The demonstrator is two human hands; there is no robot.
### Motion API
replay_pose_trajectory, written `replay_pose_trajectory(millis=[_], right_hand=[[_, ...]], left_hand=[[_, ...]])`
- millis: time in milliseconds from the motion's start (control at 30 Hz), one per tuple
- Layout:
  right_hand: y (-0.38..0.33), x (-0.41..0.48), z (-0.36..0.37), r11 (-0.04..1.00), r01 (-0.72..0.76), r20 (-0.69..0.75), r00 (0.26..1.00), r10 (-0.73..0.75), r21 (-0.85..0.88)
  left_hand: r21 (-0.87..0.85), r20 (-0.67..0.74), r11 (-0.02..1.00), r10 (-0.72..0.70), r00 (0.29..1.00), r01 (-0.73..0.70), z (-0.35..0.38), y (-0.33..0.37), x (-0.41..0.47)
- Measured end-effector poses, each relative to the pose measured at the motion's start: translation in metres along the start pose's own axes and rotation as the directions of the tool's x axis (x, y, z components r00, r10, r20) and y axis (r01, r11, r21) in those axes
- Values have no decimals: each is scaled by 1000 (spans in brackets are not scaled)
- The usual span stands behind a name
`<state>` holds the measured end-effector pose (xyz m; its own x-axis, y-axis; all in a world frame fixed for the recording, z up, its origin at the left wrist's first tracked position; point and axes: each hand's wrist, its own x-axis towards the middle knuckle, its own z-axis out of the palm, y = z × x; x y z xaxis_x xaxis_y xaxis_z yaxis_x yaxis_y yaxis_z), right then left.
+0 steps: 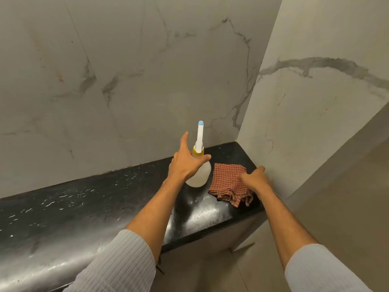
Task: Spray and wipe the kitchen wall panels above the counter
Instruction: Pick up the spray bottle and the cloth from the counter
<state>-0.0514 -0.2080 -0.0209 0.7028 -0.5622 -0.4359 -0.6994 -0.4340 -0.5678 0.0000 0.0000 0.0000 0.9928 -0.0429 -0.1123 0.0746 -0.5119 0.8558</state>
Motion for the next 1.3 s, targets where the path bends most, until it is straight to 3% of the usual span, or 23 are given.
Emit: replay_pose_trajectory(millis=[133,267,500,667,833,1033,1300], right_hand=[[3,0,6,971,-62,82,996,44,230],[7,0,16,957,-84,107,993,56,279],[7,2,24,841,-219,261,960,96,496],[1,3,25,813,-179,248,968,44,555],[-1,5,18,655,-160,251,967,-47,739],[2,-1,3,449,-249,313,947,-73,858],[-2,-14,-23,392,-222,308,935,-173,893]], left_hand=[[-61,-14,998,-5,1000,4,5,1,5],[-130,-32,991,23,999,-27,16,2,10],[-180,-116,982,39,992,-60,27,-2,7],[-185,-156,979,55,986,-83,33,-5,9],[-203,-230,971,78,970,-126,37,0,7],[-246,-253,958,82,964,-146,32,3,-7],[-280,-267,936,136,954,-213,12,44,-24]])
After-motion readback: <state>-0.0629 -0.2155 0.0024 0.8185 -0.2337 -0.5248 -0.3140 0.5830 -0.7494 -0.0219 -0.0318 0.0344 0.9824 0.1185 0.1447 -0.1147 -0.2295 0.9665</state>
